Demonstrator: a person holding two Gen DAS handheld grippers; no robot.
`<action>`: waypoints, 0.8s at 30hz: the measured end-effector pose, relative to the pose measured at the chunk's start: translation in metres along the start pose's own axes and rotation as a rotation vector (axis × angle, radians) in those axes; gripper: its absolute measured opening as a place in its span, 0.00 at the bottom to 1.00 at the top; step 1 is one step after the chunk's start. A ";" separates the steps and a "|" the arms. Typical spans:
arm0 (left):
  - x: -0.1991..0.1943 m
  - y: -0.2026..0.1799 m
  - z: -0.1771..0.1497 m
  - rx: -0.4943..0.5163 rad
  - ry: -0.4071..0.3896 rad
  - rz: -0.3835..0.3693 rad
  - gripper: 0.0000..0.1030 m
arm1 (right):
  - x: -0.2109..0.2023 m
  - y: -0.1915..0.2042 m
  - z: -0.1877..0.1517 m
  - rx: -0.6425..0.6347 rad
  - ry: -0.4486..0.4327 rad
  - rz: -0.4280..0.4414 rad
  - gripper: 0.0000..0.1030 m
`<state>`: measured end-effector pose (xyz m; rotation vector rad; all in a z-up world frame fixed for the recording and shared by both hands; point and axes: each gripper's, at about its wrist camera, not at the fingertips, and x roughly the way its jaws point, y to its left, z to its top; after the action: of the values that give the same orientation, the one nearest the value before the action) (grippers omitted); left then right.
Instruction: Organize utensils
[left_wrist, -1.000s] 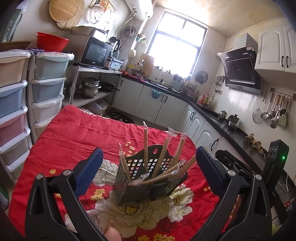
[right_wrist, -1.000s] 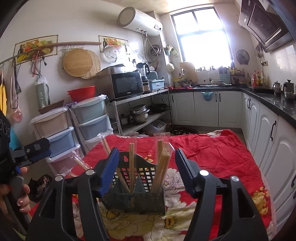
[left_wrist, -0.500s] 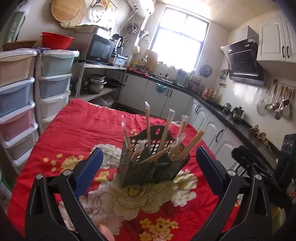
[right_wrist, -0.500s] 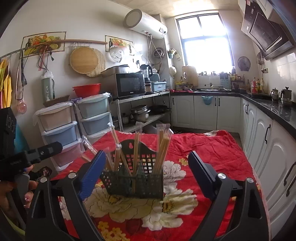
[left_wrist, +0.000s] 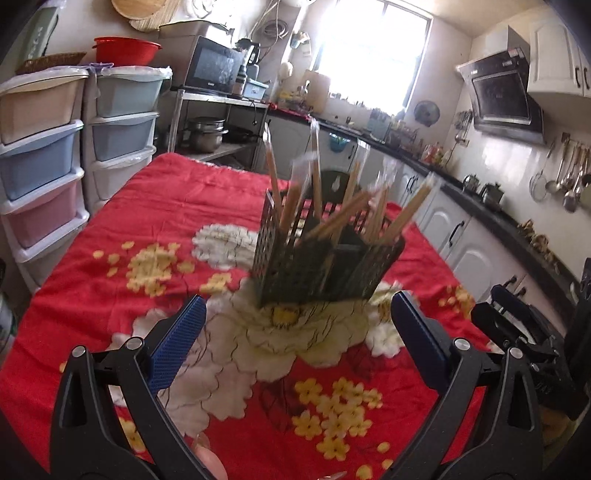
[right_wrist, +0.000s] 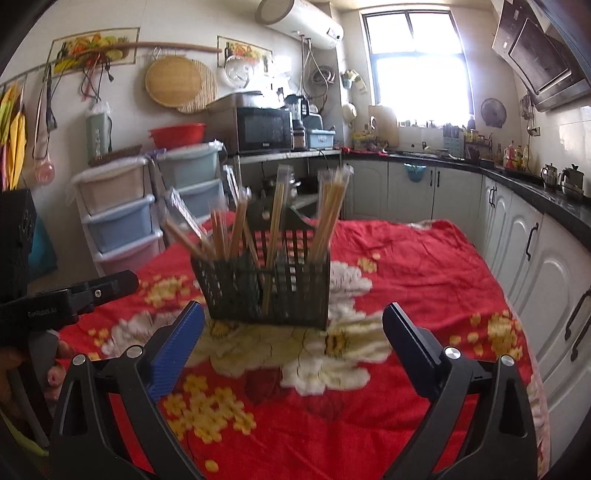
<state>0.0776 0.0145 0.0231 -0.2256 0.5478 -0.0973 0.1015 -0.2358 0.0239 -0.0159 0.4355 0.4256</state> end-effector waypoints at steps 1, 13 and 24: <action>0.000 -0.003 -0.006 0.023 -0.004 0.019 0.90 | 0.001 0.001 -0.006 -0.004 0.006 -0.006 0.93; 0.001 -0.016 -0.051 0.067 -0.036 0.027 0.90 | 0.000 -0.002 -0.041 0.019 -0.020 -0.034 0.94; -0.013 -0.014 -0.053 0.065 -0.168 0.064 0.90 | -0.018 -0.008 -0.048 0.055 -0.153 -0.050 0.94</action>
<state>0.0384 -0.0075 -0.0115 -0.1511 0.3838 -0.0336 0.0704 -0.2552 -0.0132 0.0588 0.2955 0.3631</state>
